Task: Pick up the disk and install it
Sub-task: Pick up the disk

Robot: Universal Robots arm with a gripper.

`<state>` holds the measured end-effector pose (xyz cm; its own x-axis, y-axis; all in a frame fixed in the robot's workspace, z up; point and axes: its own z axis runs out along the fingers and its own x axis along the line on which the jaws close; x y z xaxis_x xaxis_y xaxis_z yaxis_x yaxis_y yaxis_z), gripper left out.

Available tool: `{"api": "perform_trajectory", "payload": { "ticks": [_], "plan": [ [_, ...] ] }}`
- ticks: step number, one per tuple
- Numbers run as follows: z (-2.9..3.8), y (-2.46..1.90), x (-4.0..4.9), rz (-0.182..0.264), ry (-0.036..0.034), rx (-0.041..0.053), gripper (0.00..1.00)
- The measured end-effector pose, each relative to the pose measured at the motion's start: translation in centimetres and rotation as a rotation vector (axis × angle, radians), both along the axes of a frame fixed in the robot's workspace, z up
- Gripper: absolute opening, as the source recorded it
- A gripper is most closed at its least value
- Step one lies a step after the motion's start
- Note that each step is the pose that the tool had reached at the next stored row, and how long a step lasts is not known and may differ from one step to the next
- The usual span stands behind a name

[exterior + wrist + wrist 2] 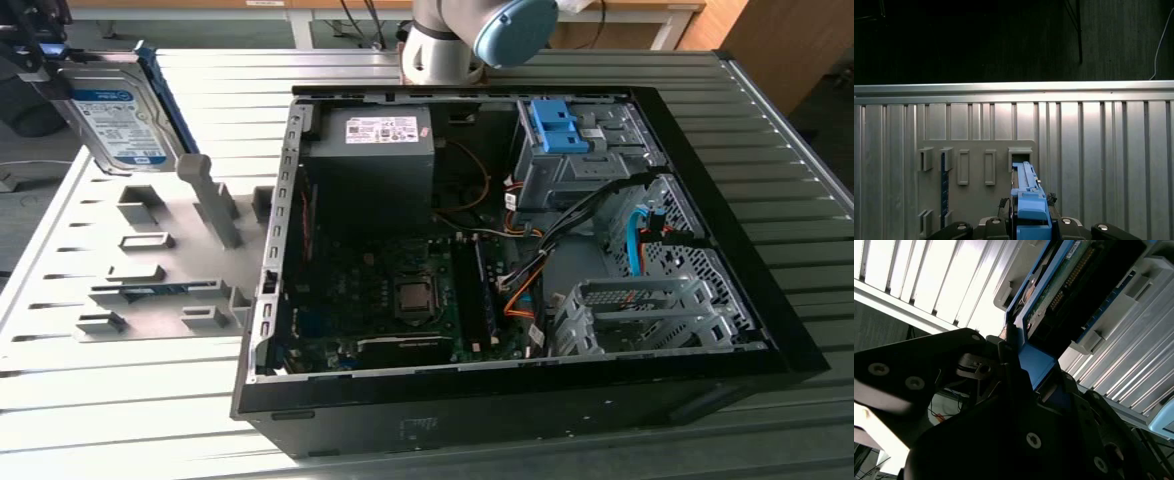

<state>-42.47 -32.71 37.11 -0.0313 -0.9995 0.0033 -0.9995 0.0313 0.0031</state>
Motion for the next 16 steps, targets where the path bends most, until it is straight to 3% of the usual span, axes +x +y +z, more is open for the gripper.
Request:
{"api": "perform_trajectory", "payload": {
  "ticks": [16],
  "plan": [
    [0.39, 0.00, 0.00, 0.000, 0.0000, 0.0000, 0.36]
  ]
}}
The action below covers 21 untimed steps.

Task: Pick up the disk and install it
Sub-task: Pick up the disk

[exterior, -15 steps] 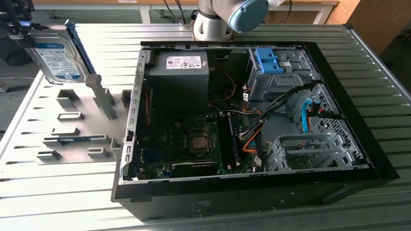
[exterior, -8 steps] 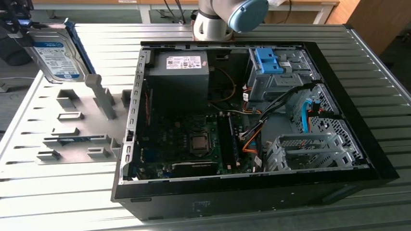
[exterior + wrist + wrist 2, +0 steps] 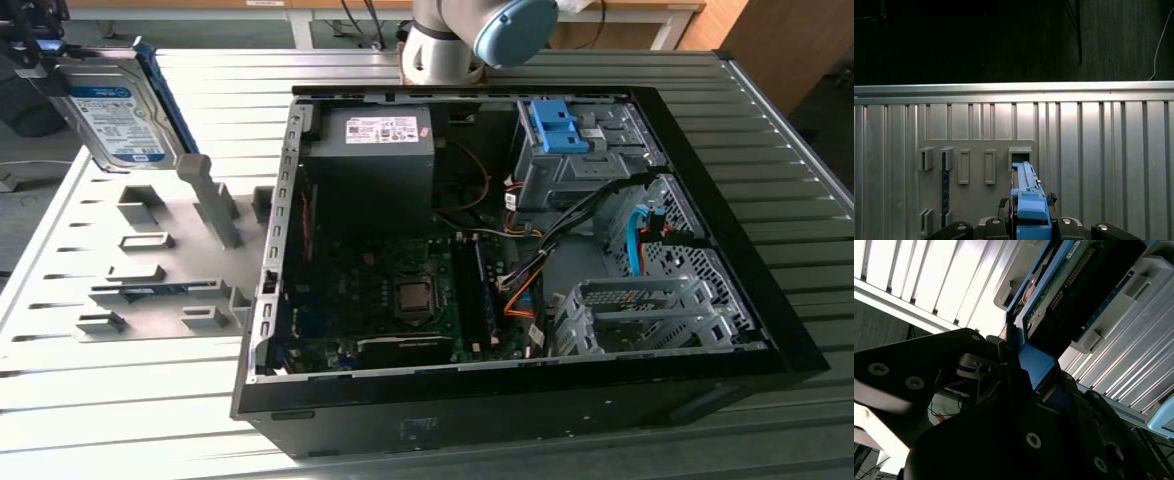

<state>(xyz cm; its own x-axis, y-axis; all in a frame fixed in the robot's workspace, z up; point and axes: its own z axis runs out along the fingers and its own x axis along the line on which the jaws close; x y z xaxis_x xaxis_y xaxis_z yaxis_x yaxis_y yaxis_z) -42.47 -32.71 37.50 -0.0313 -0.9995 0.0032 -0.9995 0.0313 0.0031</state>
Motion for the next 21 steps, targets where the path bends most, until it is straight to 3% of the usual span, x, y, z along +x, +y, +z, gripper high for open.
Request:
{"api": "perform_trajectory", "payload": {
  "ticks": [21],
  "plan": [
    [0.46, 0.00, 0.00, 0.000, 0.0001, -0.0001, 0.36]
  ]
}}
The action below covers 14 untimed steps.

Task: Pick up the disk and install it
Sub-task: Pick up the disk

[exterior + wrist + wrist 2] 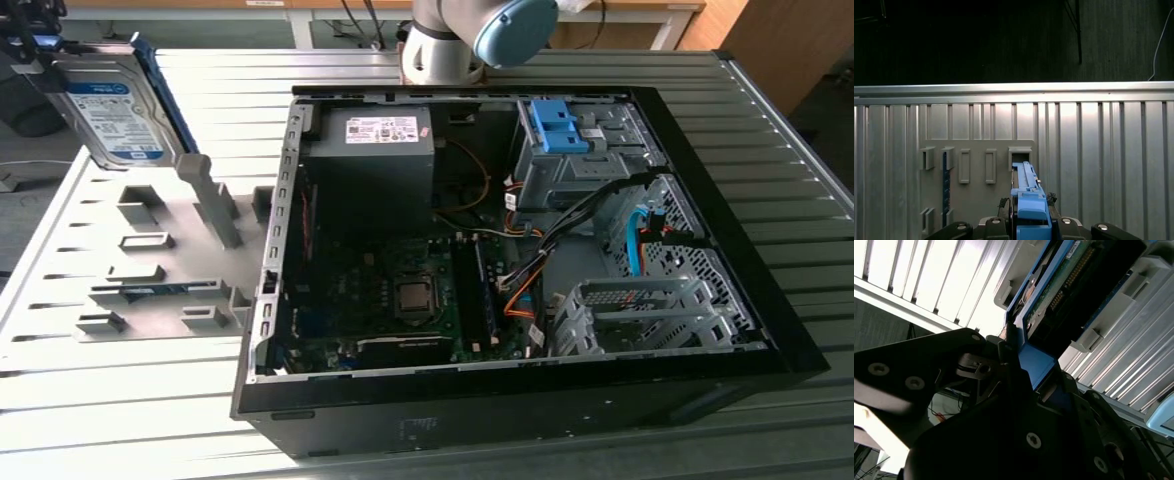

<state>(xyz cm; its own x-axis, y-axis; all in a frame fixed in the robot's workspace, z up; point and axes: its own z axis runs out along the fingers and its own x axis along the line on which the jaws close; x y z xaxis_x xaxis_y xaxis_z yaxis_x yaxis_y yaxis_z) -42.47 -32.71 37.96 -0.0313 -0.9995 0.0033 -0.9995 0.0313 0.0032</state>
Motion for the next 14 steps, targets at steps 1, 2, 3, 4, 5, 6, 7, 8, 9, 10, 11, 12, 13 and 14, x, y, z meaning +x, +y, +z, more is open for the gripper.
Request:
{"api": "perform_trajectory", "payload": {
  "ticks": [1, 2, 3, 4, 5, 6, 7, 8, 9, 10, 11, 12, 13, 14],
  "plan": [
    [0.05, 0.00, 0.00, 0.000, 0.0001, 0.0000, 0.36],
    [0.11, 0.00, 0.00, 0.000, 0.0001, 0.0000, 0.36],
    [0.16, 0.00, 0.00, 0.000, 0.0000, 0.0000, 0.36],
    [0.22, 0.00, 0.00, 0.000, -0.0001, 0.0001, 0.36],
    [0.28, 0.00, 0.00, 0.000, -0.0001, 0.0001, 0.36],
    [0.34, 0.00, 0.00, 0.000, -0.0001, 0.0001, 0.36],
    [0.40, 0.00, 0.00, 0.000, -0.0001, 0.0001, 0.36],
    [0.43, 0.00, 0.00, 0.000, -0.0002, 0.0001, 0.36],
    [0.46, 0.00, 0.00, 0.000, -0.0002, 0.0001, 0.36],
    [0.48, 0.00, 0.00, 0.000, -0.0001, 0.0000, 0.36],
    [0.51, 0.00, 0.00, 0.000, -0.0001, 0.0000, 0.36],
    [0.52, 0.00, 0.00, 0.000, -0.0001, 0.0000, 0.36],
    [0.53, 0.00, 0.00, 0.000, -0.0001, 0.0000, 0.36],
    [0.54, 0.00, 0.00, 0.000, -0.0002, -0.0001, 0.36]
  ]
}}
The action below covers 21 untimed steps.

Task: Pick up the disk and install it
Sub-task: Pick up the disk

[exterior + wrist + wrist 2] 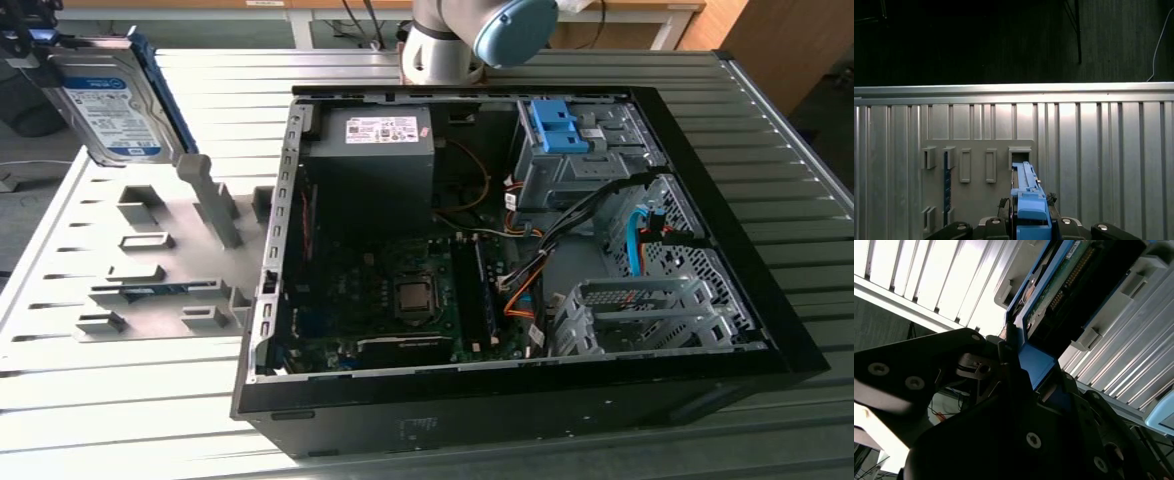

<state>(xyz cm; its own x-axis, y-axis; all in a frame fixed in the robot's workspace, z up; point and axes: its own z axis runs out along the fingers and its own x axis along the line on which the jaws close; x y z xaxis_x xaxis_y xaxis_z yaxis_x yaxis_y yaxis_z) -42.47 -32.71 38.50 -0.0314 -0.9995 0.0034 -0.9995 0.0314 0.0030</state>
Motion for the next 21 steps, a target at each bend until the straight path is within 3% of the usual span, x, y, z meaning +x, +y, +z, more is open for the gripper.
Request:
{"api": "perform_trajectory", "payload": {
  "ticks": [11, 21],
  "plan": [
    [0.10, 0.00, 0.00, 0.000, 0.0002, -0.0001, 0.36],
    [0.73, 0.00, 0.00, 0.000, 0.0000, 0.0000, 0.36]
  ]
}}
